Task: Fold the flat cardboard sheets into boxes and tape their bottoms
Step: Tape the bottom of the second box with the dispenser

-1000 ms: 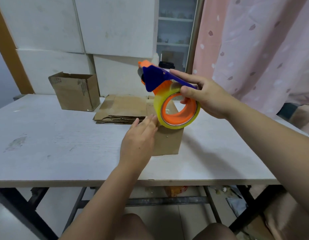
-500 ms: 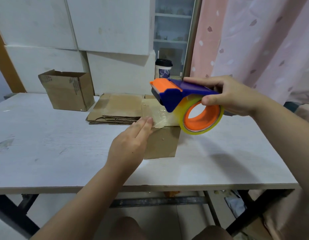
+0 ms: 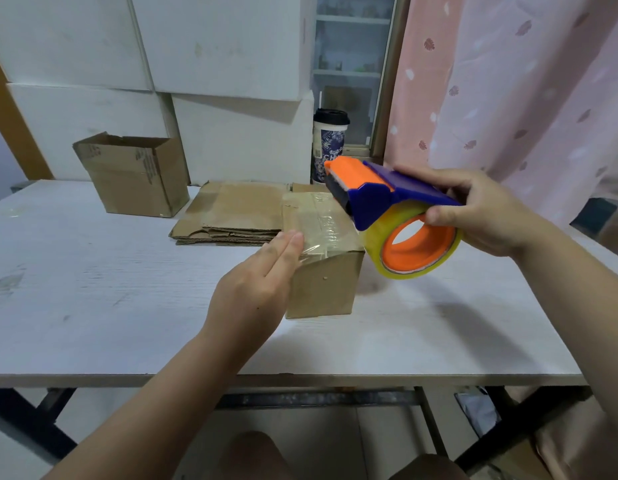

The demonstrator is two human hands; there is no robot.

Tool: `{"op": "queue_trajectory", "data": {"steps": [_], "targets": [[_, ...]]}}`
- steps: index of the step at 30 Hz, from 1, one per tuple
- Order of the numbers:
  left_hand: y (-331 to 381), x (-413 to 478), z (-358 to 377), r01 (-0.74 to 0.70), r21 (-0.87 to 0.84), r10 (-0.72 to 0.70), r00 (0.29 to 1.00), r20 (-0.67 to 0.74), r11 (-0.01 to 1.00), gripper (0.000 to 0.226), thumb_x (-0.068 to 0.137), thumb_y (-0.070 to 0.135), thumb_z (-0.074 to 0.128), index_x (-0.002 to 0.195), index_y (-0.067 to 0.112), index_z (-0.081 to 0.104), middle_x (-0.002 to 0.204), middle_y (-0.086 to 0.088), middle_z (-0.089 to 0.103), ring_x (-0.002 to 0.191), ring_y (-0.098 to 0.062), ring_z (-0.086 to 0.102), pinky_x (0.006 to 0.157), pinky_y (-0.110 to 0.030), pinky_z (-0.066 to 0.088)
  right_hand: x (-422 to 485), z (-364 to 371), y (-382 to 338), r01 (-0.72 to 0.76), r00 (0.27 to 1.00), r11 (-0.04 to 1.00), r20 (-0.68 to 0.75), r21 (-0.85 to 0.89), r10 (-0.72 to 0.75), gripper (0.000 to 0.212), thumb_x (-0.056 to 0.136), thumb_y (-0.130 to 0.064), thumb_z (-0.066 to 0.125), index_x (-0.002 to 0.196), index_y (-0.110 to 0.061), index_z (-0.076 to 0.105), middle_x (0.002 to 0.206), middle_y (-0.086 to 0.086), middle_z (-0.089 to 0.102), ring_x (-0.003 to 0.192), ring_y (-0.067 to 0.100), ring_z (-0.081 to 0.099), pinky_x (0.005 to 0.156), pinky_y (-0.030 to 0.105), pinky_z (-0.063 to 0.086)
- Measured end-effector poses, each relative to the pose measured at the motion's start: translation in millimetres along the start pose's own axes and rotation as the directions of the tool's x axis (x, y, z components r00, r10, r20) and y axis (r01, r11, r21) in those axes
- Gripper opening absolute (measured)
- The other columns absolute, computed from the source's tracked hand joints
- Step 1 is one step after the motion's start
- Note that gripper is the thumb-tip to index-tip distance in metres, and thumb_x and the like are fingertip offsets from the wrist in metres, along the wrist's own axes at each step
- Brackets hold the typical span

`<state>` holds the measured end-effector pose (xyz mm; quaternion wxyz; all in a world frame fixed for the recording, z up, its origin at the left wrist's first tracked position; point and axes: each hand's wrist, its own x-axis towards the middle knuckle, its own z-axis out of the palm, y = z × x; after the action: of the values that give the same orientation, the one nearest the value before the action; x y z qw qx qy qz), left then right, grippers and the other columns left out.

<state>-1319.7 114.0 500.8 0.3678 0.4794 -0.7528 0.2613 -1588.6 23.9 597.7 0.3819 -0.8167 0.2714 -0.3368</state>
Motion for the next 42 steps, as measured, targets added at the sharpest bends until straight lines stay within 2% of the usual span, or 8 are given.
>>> {"op": "queue_trajectory", "data": {"steps": [9, 19, 26, 29, 33, 37, 40, 42], "targets": [[0, 1, -3, -0.004, 0.013, 0.004, 1.000, 0.020, 1.000, 0.036, 0.077, -0.006, 0.067, 0.112, -0.010, 0.063, 0.110, -0.024, 0.065, 0.097, -0.035, 0.067, 0.070, -0.044, 0.057, -11, 7, 32, -0.020, 0.997, 0.964, -0.066, 0.266, 0.039, 0.067, 0.054, -0.052, 0.087, 0.118, -0.043, 0.066, 0.120, -0.010, 0.067, 0.099, 0.007, 0.063, 0.078, 0.017, 0.051], [-1, 1, -2, 0.019, -0.011, -0.019, 0.998, 0.053, 1.000, 0.049, 0.067, -0.016, 0.076, 0.113, -0.010, 0.062, 0.111, -0.023, 0.065, 0.099, -0.035, 0.066, 0.070, -0.044, 0.056, -19, 27, 60, -0.003, 0.977, 0.887, -0.188, 0.462, 0.101, 0.074, 0.050, -0.050, 0.090, 0.118, -0.033, 0.067, 0.118, -0.006, 0.067, 0.090, 0.007, 0.064, 0.073, 0.018, 0.052], [-2, 0, -2, 0.033, -0.018, -0.033, 0.998, 0.046, 0.999, 0.048, 0.069, -0.018, 0.073, 0.114, -0.010, 0.062, 0.112, -0.023, 0.065, 0.100, -0.035, 0.065, 0.072, -0.044, 0.055, -27, 40, 70, 0.005, 0.955, 0.851, -0.256, 0.525, 0.152, 0.103, 0.045, -0.052, 0.091, 0.133, -0.016, 0.051, 0.110, -0.005, 0.068, 0.082, 0.008, 0.062, 0.071, 0.019, 0.051], [0, -1, -2, 0.044, -0.013, -0.044, 0.998, 0.048, 0.999, 0.047, 0.070, -0.016, 0.073, 0.115, -0.010, 0.061, 0.113, -0.023, 0.064, 0.100, -0.036, 0.065, 0.072, -0.045, 0.055, -32, 49, 75, -0.007, 0.941, 0.851, -0.285, 0.525, 0.184, 0.115, 0.043, -0.055, 0.091, 0.139, -0.011, 0.045, 0.116, -0.001, 0.065, 0.090, 0.012, 0.062, 0.074, 0.021, 0.051], [6, 4, -7, 0.093, -0.060, -0.088, 0.993, 0.081, 0.994, 0.041, 0.081, -0.005, 0.065, 0.122, -0.006, 0.058, 0.114, -0.022, 0.065, 0.100, -0.034, 0.066, 0.073, -0.043, 0.057, -36, 54, 73, -0.019, 0.937, 0.859, -0.290, 0.512, 0.193, 0.105, 0.047, -0.055, 0.089, 0.136, -0.016, 0.048, 0.116, -0.006, 0.067, 0.092, 0.007, 0.064, 0.073, 0.019, 0.051], [20, 13, -14, 0.186, -0.134, -0.155, 0.965, 0.213, 0.973, 0.063, 0.076, 0.011, 0.071, 0.135, 0.011, 0.050, 0.115, -0.022, 0.059, 0.095, -0.034, 0.061, 0.068, -0.036, 0.053, -35, 58, 69, -0.027, 0.937, 0.874, -0.293, 0.485, 0.191, 0.104, 0.047, -0.056, 0.089, 0.136, -0.020, 0.048, 0.125, -0.003, 0.062, 0.095, 0.007, 0.063, 0.073, 0.018, 0.050], [30, 19, -18, 0.172, 0.022, -0.173, 0.963, 0.205, 0.985, 0.049, 0.072, 0.027, 0.078, 0.116, 0.008, 0.066, 0.113, -0.026, 0.058, 0.102, -0.045, 0.059, 0.076, -0.047, 0.052, -36, 60, 66, -0.042, 0.934, 0.891, -0.298, 0.451, 0.195, 0.110, 0.046, -0.059, 0.088, 0.140, -0.018, 0.045, 0.135, 0.003, 0.056, 0.110, 0.015, 0.060, 0.083, 0.024, 0.050], [37, 26, -20, 0.119, 0.084, -0.133, 0.971, 0.199, 0.989, 0.047, 0.077, 0.043, 0.067, 0.103, 0.003, 0.070, 0.118, -0.023, 0.059, 0.109, -0.043, 0.057, 0.085, -0.047, 0.048, -38, 61, 63, -0.050, 0.933, 0.900, -0.302, 0.433, 0.197, 0.110, 0.047, -0.062, 0.086, 0.140, -0.020, 0.045, 0.137, 0.001, 0.056, 0.117, 0.018, 0.057, 0.088, 0.028, 0.050]]}}
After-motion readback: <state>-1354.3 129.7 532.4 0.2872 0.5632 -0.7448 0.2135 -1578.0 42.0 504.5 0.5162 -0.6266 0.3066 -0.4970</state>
